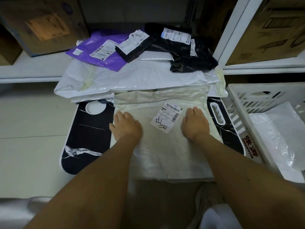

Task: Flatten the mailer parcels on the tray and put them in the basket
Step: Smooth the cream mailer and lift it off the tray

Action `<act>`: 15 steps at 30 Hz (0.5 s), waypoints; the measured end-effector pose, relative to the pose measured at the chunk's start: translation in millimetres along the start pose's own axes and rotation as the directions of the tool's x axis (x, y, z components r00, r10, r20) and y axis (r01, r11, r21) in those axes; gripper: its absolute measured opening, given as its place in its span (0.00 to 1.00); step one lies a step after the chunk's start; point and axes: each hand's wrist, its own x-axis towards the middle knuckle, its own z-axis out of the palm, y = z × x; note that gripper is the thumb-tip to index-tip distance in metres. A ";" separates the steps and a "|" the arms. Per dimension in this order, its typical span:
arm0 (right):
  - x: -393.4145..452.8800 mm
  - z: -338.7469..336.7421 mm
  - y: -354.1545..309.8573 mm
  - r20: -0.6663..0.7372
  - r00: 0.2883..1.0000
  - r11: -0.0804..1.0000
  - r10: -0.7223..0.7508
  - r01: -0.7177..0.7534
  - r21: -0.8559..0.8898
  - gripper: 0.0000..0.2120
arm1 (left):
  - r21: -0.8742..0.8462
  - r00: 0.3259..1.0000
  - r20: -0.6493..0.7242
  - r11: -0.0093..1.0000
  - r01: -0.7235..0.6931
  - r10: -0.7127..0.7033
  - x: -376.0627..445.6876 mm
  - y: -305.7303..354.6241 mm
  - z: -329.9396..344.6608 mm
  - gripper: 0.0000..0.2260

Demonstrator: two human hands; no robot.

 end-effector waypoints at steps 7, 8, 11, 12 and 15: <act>-28.4 -19.1 7.6 -0.054 0.978 0.979 0.199 -0.201 -0.033 0.18 | -0.102 0.979 0.049 0.974 0.201 -0.196 -25.1 -13.1 -16.4 0.19; -34.6 -19.7 8.7 -0.057 0.972 0.973 0.229 -0.231 -0.019 0.19 | -0.058 0.983 0.030 0.982 0.181 -0.179 -30.4 -16.2 -17.0 0.20; -53.7 -12.3 6.5 -0.046 0.981 0.979 0.190 -0.193 -0.061 0.24 | 0.079 1.000 -0.014 0.997 0.015 -0.014 -47.9 -17.0 -12.2 0.23; -62.5 -7.3 2.9 -0.024 0.991 0.989 0.134 -0.136 -0.061 0.27 | 0.121 0.997 -0.009 0.990 -0.074 0.076 -55.3 -14.1 -8.7 0.25; -92.1 11.8 -15.9 0.061 0.998 0.998 -0.027 0.030 -0.054 0.31 | 0.195 0.943 0.119 0.924 -0.330 0.311 -81.1 -2.4 5.5 0.30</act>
